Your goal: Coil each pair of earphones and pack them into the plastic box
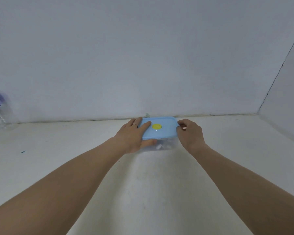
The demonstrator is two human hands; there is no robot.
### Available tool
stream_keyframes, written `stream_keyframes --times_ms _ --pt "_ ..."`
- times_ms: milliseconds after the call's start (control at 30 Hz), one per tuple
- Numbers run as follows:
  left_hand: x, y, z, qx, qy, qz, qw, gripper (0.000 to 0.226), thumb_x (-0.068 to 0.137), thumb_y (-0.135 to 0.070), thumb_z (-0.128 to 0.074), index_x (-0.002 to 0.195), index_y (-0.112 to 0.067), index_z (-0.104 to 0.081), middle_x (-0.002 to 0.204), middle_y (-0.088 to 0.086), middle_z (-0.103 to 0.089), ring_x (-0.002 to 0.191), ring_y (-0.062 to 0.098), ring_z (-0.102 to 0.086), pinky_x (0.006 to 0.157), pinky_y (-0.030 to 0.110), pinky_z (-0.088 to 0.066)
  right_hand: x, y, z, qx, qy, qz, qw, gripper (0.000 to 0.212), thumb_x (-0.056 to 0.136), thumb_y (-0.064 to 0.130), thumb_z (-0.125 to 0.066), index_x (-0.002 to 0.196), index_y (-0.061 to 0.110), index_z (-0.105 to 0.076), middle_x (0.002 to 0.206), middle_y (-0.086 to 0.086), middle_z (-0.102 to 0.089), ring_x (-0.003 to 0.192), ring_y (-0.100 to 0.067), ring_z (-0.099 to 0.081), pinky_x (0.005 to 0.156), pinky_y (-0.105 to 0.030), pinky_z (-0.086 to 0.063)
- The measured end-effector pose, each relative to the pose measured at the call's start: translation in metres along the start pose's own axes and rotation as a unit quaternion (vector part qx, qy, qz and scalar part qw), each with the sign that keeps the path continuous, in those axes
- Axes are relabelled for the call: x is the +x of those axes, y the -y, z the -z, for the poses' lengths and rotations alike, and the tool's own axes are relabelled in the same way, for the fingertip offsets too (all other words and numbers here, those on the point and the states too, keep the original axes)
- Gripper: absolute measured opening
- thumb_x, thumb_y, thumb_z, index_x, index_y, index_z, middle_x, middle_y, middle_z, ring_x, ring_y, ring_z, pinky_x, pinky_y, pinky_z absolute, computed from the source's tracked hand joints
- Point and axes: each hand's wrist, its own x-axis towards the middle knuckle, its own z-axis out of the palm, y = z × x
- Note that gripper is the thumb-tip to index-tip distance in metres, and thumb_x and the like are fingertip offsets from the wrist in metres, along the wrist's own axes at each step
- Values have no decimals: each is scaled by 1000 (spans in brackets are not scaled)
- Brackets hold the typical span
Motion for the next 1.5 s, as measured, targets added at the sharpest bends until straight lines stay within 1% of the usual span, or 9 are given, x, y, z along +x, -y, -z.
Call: stream_keyframes --times_ms 233,367,533,667,800,967,1067,1200,1500 --pt "-5 3 0 -12 -4 3 1000 88 90 -77 -36 161 -31 -14 169 9 -8 155 27 -10 126 40 -18 -3 -1 -4 -20 8 17 1000 32 97 16 -50 125 12 -64 119 -3 -68 101 -22 -63 84 -28 -44" --pt "-8 4 2 -18 3 12 1000 97 81 -83 -27 162 -31 -14 169 8 -8 155 26 -10 126 40 -18 -5 1 -5 -30 6 24 999 33 97 16 -50 125 11 -64 121 -4 -68 106 -24 -62 90 -31 -47" --pt "-11 0 -3 -102 15 33 994 93 84 -81 -35 162 -34 -12 171 2 0 157 22 3 127 42 -15 -8 2 -8 -39 1 34 999 33 98 15 -47 126 8 -63 122 -9 -67 109 -27 -61 94 -35 -47" --pt "-11 -1 -4 -108 14 38 993 84 92 -74 -41 161 -36 -12 171 -2 2 157 19 5 126 43 -19 -11 0 -10 -45 0 33 998 34 101 16 -44 129 8 -61 120 -9 -68 109 -27 -61 88 -31 -45" --pt "-7 1 -2 -90 10 29 995 83 92 -74 -40 161 -37 -13 171 -1 -1 157 18 0 124 43 -23 -14 0 -13 -50 -14 42 998 30 103 17 -39 119 6 -62 106 -11 -67 98 -29 -60 83 -37 -46" --pt "2 10 -2 -62 -5 15 998 81 92 -74 -40 159 -36 -17 169 3 -7 156 22 -10 122 41 -27 -8 0 -18 -99 -12 67 993 25 104 18 -35 87 6 -51 83 -9 -57 80 -30 -52 67 -37 -35" --pt "12 15 -3 -52 -9 32 998 80 90 -76 -41 157 -40 -21 166 9 -8 150 29 -25 117 41 -35 2 1 -22 -130 -4 76 989 27 105 21 -33 85 10 -47 81 -6 -53 77 -28 -49 67 -36 -31" --pt "31 22 -4 -41 -38 54 997 79 87 -77 -44 155 -42 -27 145 12 -26 128 32 -44 104 36 -42 26 6 -32 -140 1 69 988 29 106 23 -32 87 9 -50 82 -6 -54 79 -27 -49 67 -36 -30" --pt "75 44 -6 -32 -34 46 998 75 90 -74 -45 155 -41 -26 143 13 -28 125 32 -42 105 39 -41 68 5 -56 -140 -29 76 987 25 106 22 -32 90 12 -49 85 -6 -54 79 -28 -48 67 -36 -33"
